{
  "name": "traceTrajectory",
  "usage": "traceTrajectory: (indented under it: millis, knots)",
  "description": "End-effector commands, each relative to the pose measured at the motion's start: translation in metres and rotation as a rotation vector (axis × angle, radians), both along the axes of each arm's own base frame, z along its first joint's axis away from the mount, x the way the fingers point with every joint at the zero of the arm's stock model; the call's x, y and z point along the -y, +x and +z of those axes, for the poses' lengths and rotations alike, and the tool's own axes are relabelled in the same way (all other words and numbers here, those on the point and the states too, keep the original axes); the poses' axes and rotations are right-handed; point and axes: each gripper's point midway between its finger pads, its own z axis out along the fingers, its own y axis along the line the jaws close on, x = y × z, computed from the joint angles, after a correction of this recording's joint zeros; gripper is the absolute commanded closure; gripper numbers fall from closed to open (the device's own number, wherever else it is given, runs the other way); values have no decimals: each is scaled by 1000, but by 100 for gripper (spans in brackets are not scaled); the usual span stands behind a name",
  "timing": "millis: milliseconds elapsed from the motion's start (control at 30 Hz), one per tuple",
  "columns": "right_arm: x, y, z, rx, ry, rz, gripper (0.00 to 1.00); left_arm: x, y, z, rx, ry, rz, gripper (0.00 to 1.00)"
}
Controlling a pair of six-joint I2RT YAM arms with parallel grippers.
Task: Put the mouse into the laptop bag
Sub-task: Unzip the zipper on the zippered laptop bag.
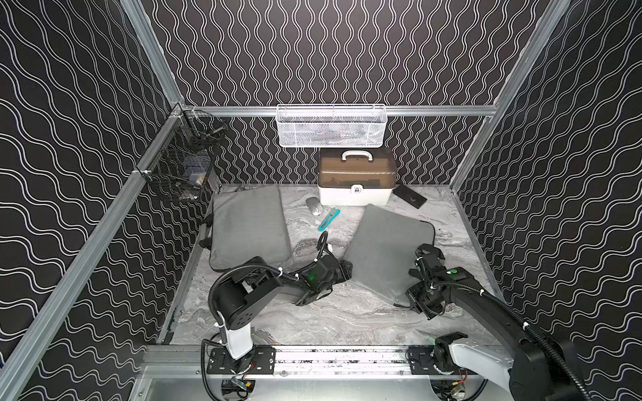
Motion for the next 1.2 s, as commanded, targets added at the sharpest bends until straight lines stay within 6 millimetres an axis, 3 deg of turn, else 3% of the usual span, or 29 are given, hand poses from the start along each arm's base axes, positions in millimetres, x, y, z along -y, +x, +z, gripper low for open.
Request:
traceTrajectory:
  millis: [0, 67, 200, 333, 500, 700, 833, 933, 1100, 1167]
  knots:
    - [-28, 3, -5, 17, 164, -22, 100, 13, 7, 5, 18, -44, -23, 96]
    - [-38, 1, -10, -2, 223, -31, 100, 15, 8, 5, 16, -44, -14, 100]
    - [-30, -1, -5, -74, 149, -47, 100, 11, 5, 14, 46, -16, 19, 100]
    - [-39, 14, 0, -50, 186, -39, 100, 8, -8, 28, 105, 22, 47, 100]
    - [-41, 31, 9, -8, 181, -63, 100, -11, -29, 31, 149, 36, 124, 100]
    - [-50, 29, 9, -13, 193, -32, 100, -28, -47, 32, 186, 14, 205, 100]
    - [-33, 26, 9, 1, 89, 22, 100, -36, -44, 38, 175, 57, 250, 100]
    - [-11, 8, -3, -53, -15, 39, 100, -43, -43, 51, 181, 68, 283, 100]
    - [-4, -26, -24, -187, -30, 49, 100, -62, -41, 74, 210, 56, 370, 100]
    - [-5, -34, -27, -205, -18, 24, 100, -60, -39, 82, 220, 41, 370, 100]
